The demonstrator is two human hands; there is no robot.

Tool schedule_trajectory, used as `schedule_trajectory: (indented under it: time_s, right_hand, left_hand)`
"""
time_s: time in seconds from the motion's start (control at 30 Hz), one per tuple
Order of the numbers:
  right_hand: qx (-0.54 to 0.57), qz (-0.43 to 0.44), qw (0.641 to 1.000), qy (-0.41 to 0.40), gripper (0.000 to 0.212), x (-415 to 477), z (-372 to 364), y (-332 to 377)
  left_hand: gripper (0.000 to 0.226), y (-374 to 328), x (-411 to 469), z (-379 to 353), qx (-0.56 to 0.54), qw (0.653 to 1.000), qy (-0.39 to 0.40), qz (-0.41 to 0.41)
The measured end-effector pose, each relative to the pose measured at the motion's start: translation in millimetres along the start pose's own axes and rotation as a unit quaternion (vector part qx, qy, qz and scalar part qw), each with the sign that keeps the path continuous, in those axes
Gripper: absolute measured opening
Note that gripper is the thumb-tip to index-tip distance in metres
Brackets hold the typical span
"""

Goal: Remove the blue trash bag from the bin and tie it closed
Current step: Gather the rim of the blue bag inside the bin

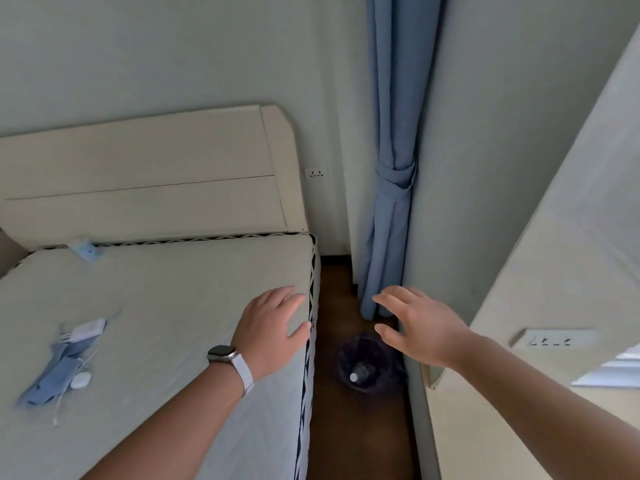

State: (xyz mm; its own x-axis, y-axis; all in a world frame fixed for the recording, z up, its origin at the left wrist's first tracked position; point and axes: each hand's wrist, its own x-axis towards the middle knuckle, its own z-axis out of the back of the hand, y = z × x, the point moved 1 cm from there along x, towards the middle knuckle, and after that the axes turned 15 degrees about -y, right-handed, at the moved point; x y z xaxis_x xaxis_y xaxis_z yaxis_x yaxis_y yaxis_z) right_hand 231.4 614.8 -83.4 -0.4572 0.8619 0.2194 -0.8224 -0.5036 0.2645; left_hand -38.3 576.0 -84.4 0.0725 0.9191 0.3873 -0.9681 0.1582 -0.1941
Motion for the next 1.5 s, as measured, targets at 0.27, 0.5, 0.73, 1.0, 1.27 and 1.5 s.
schedule_trajectory:
  time_s: [0.27, 0.5, 0.73, 1.0, 1.27, 1.5]
  right_hand:
    - [0.002, 0.013, 1.000, 0.017, 0.065, 55.1, -28.4, -24.5]
    - [0.015, 0.002, 0.998, 0.055, 0.057, 94.1, -71.9, -36.5]
    - [0.013, -0.058, 0.993, 0.102, 0.054, 132.3, -135.3, -55.6]
    - [0.038, -0.148, 0.980, 0.130, 0.049, 147.8, -236.7, -103.6]
    - [0.116, -0.268, 0.947, 0.134, 0.050, 122.1, -395.5, -162.8]
    - [0.164, -0.413, 0.886, 0.131, 0.052, 88.0, -527.9, -203.0]
  left_hand:
    - [0.051, 16.5, 37.0, -27.0, 0.003, 1.000, 0.027, 0.003]
    - [0.053, 56.7, 68.4, -78.9, -0.012, 0.998, 0.060, -0.007]
    - [0.052, 100.5, 108.1, -169.8, -0.036, 0.991, 0.127, -0.034]
    - [0.048, 128.5, 113.3, -288.1, -0.061, 0.983, 0.168, -0.035]
    - [0.040, 132.0, 72.6, -443.7, -0.143, 0.971, 0.185, 0.053]
    - [0.045, 131.9, 24.2, -581.1, -0.150, 0.945, 0.256, 0.134]
